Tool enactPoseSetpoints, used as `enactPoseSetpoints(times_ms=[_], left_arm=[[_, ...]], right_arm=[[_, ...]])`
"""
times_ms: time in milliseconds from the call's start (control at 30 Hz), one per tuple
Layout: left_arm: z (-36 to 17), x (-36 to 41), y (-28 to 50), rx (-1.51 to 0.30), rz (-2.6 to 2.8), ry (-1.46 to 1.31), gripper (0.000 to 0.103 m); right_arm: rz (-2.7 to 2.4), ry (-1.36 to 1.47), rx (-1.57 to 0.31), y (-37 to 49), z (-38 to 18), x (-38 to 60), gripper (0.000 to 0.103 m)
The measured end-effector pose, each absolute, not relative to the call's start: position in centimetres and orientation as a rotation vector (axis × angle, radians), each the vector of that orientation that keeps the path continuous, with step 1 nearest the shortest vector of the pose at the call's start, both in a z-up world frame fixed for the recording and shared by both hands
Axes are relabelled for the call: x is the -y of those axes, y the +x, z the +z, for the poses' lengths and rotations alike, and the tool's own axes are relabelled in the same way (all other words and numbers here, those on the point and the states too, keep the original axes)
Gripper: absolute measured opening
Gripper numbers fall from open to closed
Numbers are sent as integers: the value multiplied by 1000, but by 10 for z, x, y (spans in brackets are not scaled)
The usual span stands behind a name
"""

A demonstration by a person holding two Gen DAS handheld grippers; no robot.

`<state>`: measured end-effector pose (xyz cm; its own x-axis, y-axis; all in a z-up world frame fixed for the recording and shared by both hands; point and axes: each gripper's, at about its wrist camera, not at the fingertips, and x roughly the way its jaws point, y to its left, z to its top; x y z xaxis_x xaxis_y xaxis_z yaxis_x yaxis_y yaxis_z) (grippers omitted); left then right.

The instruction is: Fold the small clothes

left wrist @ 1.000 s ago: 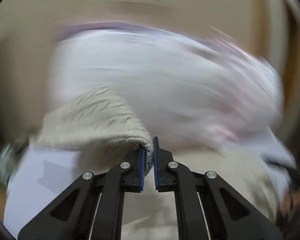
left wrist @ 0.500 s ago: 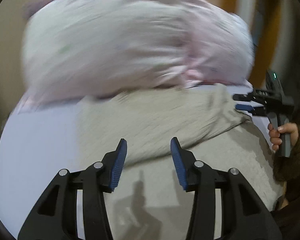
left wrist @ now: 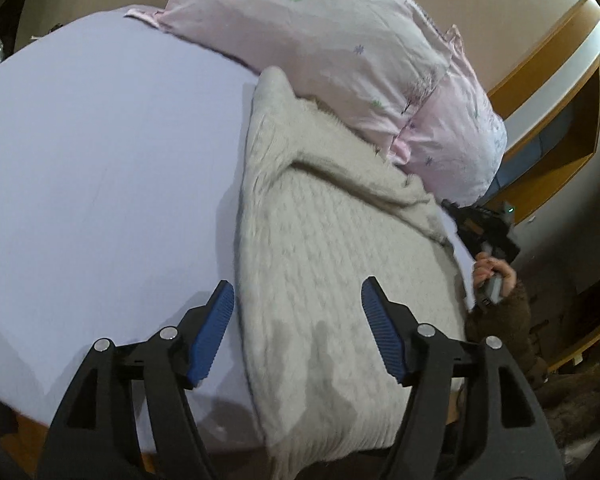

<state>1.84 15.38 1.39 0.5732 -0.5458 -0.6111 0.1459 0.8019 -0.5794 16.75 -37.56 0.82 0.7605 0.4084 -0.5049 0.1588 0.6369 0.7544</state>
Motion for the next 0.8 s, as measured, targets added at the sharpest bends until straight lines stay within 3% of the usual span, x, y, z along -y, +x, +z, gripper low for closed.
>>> enactPoseSetpoints(times_ms=[33,67,133,233,300,367,400,567,667,733,800], left_arm=[[11,-153,17,-881,-430,-506,67],[10,-154,14,-875,-433,-505,68],[10,-154,9,-872,-444,-508,69],[8,-156,1,-871,-455,-514,70],[7,-155,-5,-869,-466,-511,70],[7,-154,-8,-869,-472,-510,70],[7,-154,-11,-868,-478,-515,70],[5,-154,-20,-868,-500,-517,70],[5,-153,-24,-871,-521,-522,70],[4,-153,-28,-869,-530,-532,70],[4,-153,-32,-868,-537,-537,70]], right_arm=[[156,903,-737,169,6,375,11],[162,930,-766,173,2,373,34],[165,971,-806,183,-3,363,55],[141,919,-839,204,-5,347,55],[110,907,-864,221,-9,340,48],[77,899,-847,231,-11,341,9],[77,908,-818,233,-11,344,6],[60,902,-706,183,3,359,6],[37,886,-738,144,0,364,7],[43,867,-787,121,-6,362,17],[20,829,-810,83,-7,362,40]])
